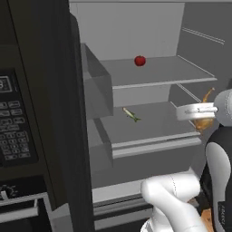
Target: Transport the chicken drumstick and onion to the fridge. Place the chicken drumstick on the rack containing meat and place the onion on the rack containing the vegetable, ensuring meats and vegetables are on different racks.
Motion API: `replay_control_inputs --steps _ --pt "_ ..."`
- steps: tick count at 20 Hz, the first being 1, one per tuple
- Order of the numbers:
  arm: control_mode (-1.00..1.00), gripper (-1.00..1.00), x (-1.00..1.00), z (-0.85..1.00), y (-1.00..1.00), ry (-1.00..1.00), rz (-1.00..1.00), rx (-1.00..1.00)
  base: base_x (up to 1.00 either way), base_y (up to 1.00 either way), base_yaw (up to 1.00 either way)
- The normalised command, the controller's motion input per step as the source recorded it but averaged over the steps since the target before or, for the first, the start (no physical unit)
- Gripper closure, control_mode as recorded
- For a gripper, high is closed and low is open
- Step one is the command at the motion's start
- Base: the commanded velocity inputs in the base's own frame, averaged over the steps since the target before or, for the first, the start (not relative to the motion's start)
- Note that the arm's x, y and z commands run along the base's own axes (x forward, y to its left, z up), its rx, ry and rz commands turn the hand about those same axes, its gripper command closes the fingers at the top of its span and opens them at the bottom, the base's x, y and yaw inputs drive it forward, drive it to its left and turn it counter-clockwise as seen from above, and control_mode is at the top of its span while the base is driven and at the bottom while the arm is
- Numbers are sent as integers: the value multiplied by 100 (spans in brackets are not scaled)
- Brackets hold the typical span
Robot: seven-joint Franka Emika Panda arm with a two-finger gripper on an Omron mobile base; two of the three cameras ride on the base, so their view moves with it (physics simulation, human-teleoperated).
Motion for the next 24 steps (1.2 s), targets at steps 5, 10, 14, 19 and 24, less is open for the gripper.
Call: replay_control_inputs --steps 5,10,14,19,24 --pt "100 100 0 0 0 0 0 0 78 2 -7" --pt "100 100 0 0 0 0 0 0 56 0 -4" --pt "100 100 0 0 0 0 0 0 45 0 0" --pt "-100 100 26 12 0 -13 0 0 9 0 0" --pt "-100 100 28 23 0 -37 0 0 0 0 0"
